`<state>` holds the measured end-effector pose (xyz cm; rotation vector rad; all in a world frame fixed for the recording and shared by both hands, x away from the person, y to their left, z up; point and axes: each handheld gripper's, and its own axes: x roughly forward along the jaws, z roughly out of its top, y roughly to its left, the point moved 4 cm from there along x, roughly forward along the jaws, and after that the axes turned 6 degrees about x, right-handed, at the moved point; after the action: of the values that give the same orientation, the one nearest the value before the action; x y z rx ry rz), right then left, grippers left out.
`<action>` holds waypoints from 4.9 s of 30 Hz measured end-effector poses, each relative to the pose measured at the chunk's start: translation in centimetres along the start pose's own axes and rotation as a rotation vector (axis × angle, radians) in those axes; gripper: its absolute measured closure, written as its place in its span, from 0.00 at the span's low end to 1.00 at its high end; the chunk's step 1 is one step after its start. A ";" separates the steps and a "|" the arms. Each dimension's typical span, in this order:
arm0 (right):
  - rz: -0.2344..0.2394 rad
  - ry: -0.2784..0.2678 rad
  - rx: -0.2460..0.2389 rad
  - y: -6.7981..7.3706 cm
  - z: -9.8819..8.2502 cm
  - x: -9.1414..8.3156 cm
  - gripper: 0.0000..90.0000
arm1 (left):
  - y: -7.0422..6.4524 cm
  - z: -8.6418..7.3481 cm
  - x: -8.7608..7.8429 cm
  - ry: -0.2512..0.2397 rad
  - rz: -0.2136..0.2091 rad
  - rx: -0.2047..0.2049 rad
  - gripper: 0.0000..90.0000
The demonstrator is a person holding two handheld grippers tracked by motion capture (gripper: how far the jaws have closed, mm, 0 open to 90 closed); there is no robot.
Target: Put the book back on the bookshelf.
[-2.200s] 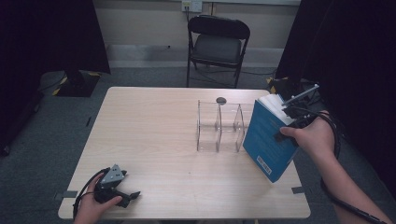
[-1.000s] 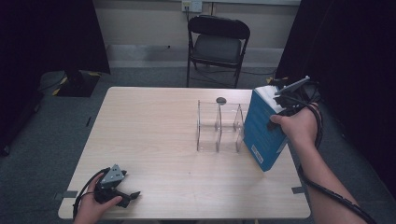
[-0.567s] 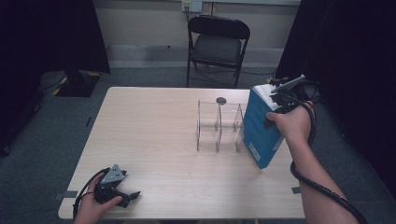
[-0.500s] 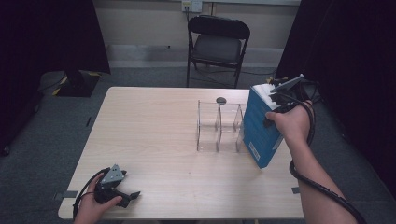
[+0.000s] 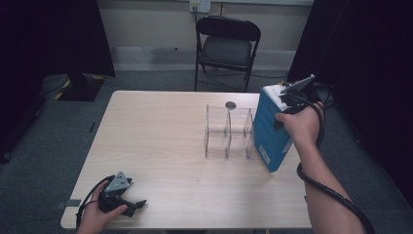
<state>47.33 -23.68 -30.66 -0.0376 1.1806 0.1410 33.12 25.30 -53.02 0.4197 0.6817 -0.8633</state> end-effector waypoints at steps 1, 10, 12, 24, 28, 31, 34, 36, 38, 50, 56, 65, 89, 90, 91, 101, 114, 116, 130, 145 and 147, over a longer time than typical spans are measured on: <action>0.000 0.001 0.004 0.0 0.1 0.0 0.69 | 0.0 0.0 0.0 0.000 -0.001 -0.003 0.02; 0.003 -0.008 0.017 -0.2 0.8 0.3 0.69 | 0.0 0.0 0.0 0.000 -0.001 -0.005 0.02; -0.002 -0.009 0.025 -0.2 1.0 0.3 0.69 | 0.1 0.0 0.0 0.009 0.004 0.011 0.02; 0.000 -0.021 0.039 -0.2 1.8 0.6 0.69 | 0.1 0.1 0.1 0.016 0.002 0.011 0.00; -0.007 -0.020 0.050 -0.1 2.0 0.8 0.69 | 0.1 0.1 0.1 0.015 0.001 0.011 0.00; -0.010 -0.033 0.053 -0.1 2.1 1.1 0.69 | 0.0 0.0 0.0 0.015 0.001 0.011 0.00; -0.012 -0.032 0.064 -0.1 2.2 1.2 0.69 | 0.0 0.0 0.0 0.015 0.000 0.010 0.00; -0.017 -0.035 0.068 0.0 2.2 1.2 0.69 | 0.0 0.0 0.0 0.015 0.000 0.011 0.00; -0.016 -0.037 0.069 0.1 2.2 1.4 0.69 | 0.0 0.0 0.0 0.016 0.000 0.010 0.00; -0.016 -0.036 0.078 0.3 2.5 2.0 0.69 | 0.1 0.0 0.0 0.015 0.000 0.011 0.00; -0.010 -0.045 0.090 0.4 2.5 2.2 0.69 | 0.1 0.0 0.0 0.015 0.000 0.010 0.00; -0.007 -0.044 0.107 0.5 2.7 2.5 0.68 | 0.0 0.0 0.0 0.015 0.000 0.011 0.00; 0.020 -0.062 0.130 0.5 2.6 3.2 0.68 | 0.0 0.0 0.0 0.006 0.003 0.011 0.00; 0.024 -0.063 0.130 0.5 2.6 3.2 0.68 | 0.0 0.0 0.0 0.006 0.003 0.011 0.00; 0.025 -0.057 0.132 0.5 2.5 3.2 0.68 | 0.0 0.0 0.0 0.006 0.004 0.010 0.00; 0.018 -0.042 0.136 0.8 2.2 3.4 0.67 | -0.1 0.0 -0.1 0.014 0.005 0.007 0.00; 0.036 -0.079 0.107 0.9 2.5 2.0 0.50 | -0.2 -0.1 -0.1 0.013 0.000 -0.005 0.00; 0.036 -0.085 0.108 0.9 2.4 1.6 0.47 | -0.1 -0.1 -0.1 0.016 0.005 0.005 0.00; 0.099 -0.094 0.096 0.9 0.7 1.0 0.37 | -0.2 -0.1 -0.1 0.015 0.003 -0.005 0.00; 0.096 -0.116 0.043 0.7 -0.8 0.7 0.30 | -0.2 -0.1 -0.1 0.007 0.009 -0.002 0.00; 0.092 -0.108 0.026 0.8 -1.1 0.8 0.29 | -0.2 -0.1 -0.2 0.014 0.009 -0.002 0.00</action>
<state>46.53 -22.93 -31.77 0.0469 1.0760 0.2057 32.80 25.35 -53.02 0.4275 0.6930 -0.8515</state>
